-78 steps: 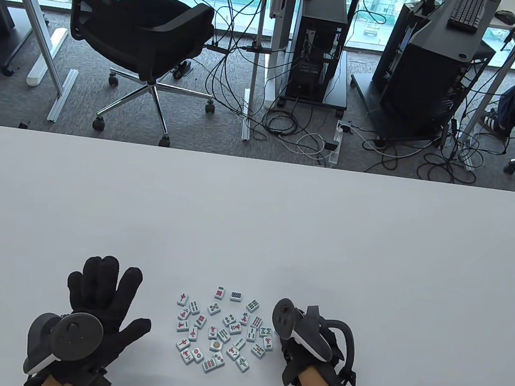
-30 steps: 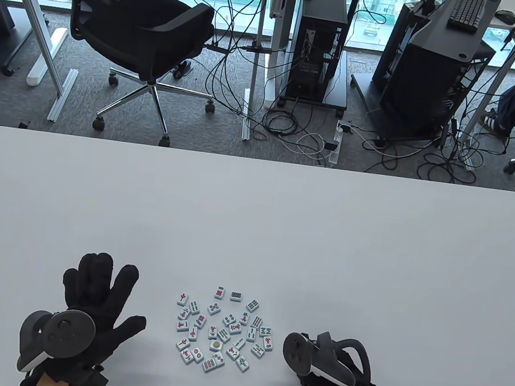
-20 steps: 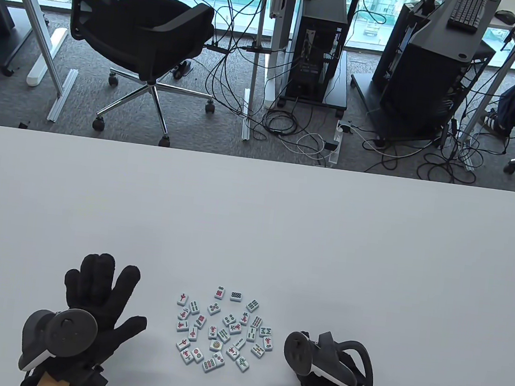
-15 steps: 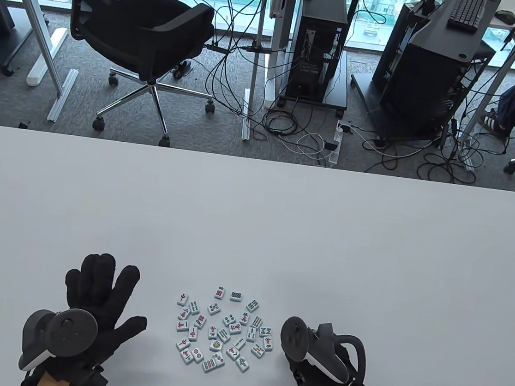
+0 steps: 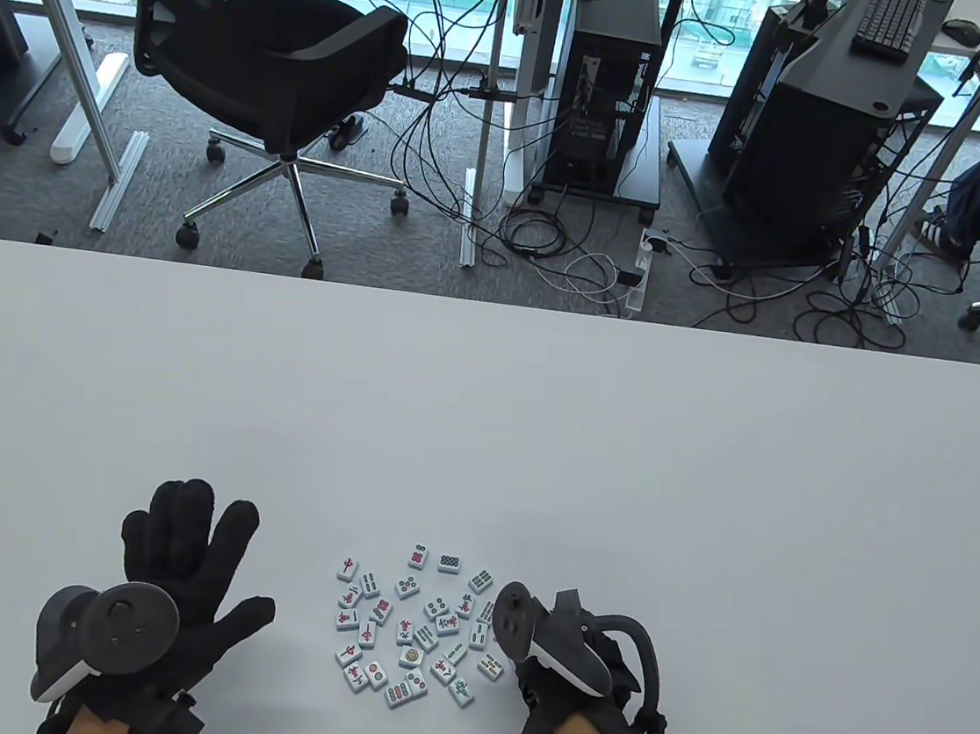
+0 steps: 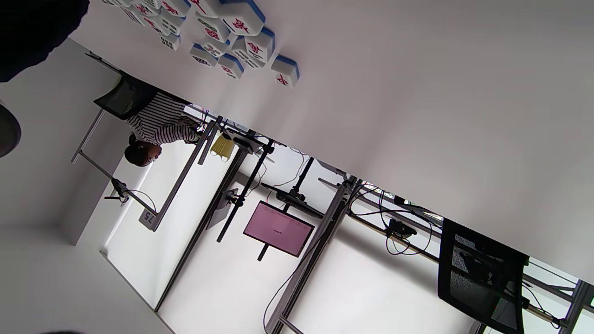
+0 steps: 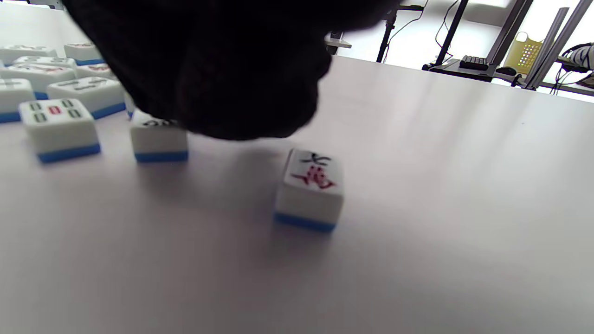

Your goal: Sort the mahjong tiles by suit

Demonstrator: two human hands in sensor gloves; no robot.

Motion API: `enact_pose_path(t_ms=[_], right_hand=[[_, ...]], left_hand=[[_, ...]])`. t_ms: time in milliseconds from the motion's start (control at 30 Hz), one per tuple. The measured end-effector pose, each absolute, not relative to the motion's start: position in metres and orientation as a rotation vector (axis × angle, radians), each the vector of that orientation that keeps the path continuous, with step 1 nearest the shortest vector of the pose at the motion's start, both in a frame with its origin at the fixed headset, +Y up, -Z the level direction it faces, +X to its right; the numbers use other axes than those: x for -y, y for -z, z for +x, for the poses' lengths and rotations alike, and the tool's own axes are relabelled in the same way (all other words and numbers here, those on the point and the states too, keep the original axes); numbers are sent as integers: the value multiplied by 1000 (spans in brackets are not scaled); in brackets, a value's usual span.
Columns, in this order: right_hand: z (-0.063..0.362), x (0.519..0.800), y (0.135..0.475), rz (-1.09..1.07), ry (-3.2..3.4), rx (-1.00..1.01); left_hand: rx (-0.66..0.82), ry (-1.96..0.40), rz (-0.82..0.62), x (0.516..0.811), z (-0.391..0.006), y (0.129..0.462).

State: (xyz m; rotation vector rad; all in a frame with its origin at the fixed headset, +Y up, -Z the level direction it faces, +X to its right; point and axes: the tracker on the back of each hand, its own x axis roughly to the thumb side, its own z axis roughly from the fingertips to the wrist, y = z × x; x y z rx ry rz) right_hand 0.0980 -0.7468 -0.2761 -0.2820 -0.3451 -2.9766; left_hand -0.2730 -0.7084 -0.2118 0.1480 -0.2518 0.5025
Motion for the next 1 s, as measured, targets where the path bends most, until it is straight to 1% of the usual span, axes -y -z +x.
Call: enact_pose_path(t_ms=[67, 133, 200, 267, 333, 433, 500, 600, 633, 767, 867, 1000], right_hand=[[98, 743, 276, -313, 3022, 330], [94, 741, 276, -357, 3047, 374], [87, 744, 274, -405, 3009, 428], [81, 749, 271, -451, 2931, 424], [76, 753, 266, -485, 2855, 393], [77, 753, 260, -543, 2810, 287], [82, 753, 258, -653, 2781, 256], [91, 748, 259, -617, 2829, 194], [93, 746, 260, -575, 2872, 185], [94, 744, 267, -384, 2987, 300], [91, 746, 270, -340, 2982, 316], [87, 751, 270, -370, 2968, 361]], left_hand=[[253, -501, 148, 709, -273, 212], [252, -499, 145, 709, -273, 212], [251, -496, 139, 709, -273, 212], [254, -498, 129, 709, -272, 212], [258, -501, 120, 710, -272, 212], [259, -501, 120, 710, -272, 212], [262, -504, 123, 709, -272, 212], [264, -512, 121, 708, -272, 212], [265, -514, 123, 708, -272, 212], [270, -507, 117, 710, -271, 212], [272, -499, 110, 711, -271, 213], [267, -510, 115, 710, -272, 213]])
